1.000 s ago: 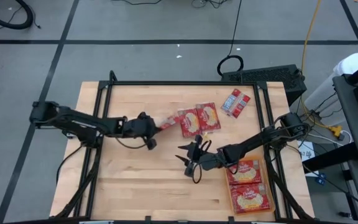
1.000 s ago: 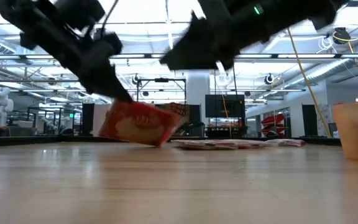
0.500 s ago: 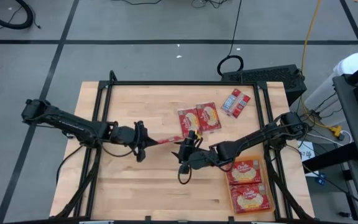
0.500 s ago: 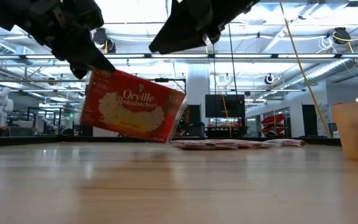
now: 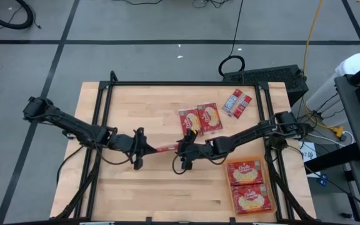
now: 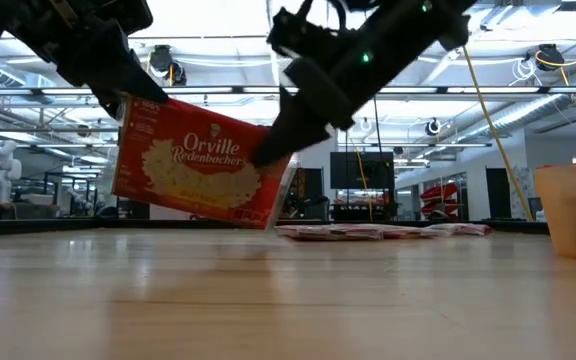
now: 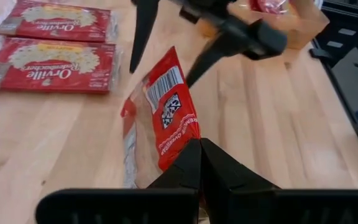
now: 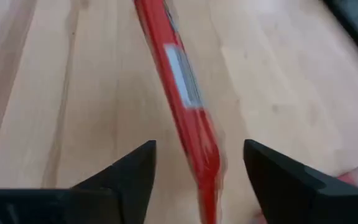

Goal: Sort popcorn bags into baskets
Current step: Put the popcorn pack into the orange bin

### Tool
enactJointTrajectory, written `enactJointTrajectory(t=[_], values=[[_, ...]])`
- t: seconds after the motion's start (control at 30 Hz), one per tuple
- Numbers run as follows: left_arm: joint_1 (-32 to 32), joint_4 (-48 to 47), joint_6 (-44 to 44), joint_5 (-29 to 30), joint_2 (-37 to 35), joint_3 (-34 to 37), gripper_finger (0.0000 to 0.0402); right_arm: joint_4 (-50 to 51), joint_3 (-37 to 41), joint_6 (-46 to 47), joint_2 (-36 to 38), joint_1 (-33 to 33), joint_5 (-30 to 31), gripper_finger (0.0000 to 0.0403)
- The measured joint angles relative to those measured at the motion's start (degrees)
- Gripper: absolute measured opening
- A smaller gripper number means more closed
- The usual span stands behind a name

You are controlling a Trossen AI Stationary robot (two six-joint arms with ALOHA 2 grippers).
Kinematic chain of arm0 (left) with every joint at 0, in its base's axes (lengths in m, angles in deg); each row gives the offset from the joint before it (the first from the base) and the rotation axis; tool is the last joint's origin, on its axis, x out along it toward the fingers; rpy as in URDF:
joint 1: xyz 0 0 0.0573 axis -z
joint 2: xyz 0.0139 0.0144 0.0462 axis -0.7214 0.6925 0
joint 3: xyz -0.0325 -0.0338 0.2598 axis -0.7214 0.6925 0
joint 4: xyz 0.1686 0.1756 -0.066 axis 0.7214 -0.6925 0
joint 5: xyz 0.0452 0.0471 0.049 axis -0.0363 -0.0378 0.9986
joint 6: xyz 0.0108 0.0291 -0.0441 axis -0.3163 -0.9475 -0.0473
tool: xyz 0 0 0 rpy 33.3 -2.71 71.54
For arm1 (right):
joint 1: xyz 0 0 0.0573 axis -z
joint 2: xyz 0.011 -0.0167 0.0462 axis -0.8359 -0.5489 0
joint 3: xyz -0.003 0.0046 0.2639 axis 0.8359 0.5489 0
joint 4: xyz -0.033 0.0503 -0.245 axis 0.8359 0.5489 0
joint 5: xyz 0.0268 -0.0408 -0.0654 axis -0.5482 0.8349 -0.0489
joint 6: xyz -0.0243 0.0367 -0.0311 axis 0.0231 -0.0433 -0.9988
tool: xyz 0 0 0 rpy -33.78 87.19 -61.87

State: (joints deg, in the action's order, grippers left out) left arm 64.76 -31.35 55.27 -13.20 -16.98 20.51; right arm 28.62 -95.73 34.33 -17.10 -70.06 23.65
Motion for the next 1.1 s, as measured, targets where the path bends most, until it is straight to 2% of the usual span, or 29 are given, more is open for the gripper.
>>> enactJointTrajectory(t=[0.1,0.3,0.33,0.53,0.63,0.8,0.9,1.0,1.1], values=[[1.21,0.05,0.05,0.21,0.00,-0.01,0.0003,-0.38,0.54,2.64,-0.98,-0.27,1.33,0.0182],[2.31,2.78,-0.81,1.37,0.00,1.20,0.0014,-2.76,1.33,1.79,-0.95,-1.94,1.34,0.0028],[2.33,3.49,-1.27,1.40,-0.01,1.53,0.0014,-3.18,1.34,1.27,-0.97,-2.23,1.28,0.0015],[3.14,3.94,-2.70,1.84,-0.02,1.85,0.0038,-3.51,1.35,3.52,-0.93,-3.61,0.70,0.0013],[4.26,3.35,-3.65,2.50,-0.02,1.87,0.0082,-3.64,1.36,4.34,-0.74,-4.06,-1.63,0.0003],[6.58,2.15,-1.18,9.95,0.00,1.90,0.0173,-3.50,1.34,8.02,-0.43,-4.45,-4.81,0.0005],[8.02,2.01,1.89,12.40,1.49,1.94,0.0219,-3.31,1.34,8.64,-0.43,-4.38,-6.44,0.0004],[9.98,3.51,4.17,12.61,4.63,1.96,0.0248,-2.95,1.34,8.69,-0.43,-4.36,-7.58,0.0001],[12.03,4.83,5.50,14.39,8.99,2.00,0.0259,-2.68,1.34,8.67,-0.43,-4.41,-7.72,0.0001]])
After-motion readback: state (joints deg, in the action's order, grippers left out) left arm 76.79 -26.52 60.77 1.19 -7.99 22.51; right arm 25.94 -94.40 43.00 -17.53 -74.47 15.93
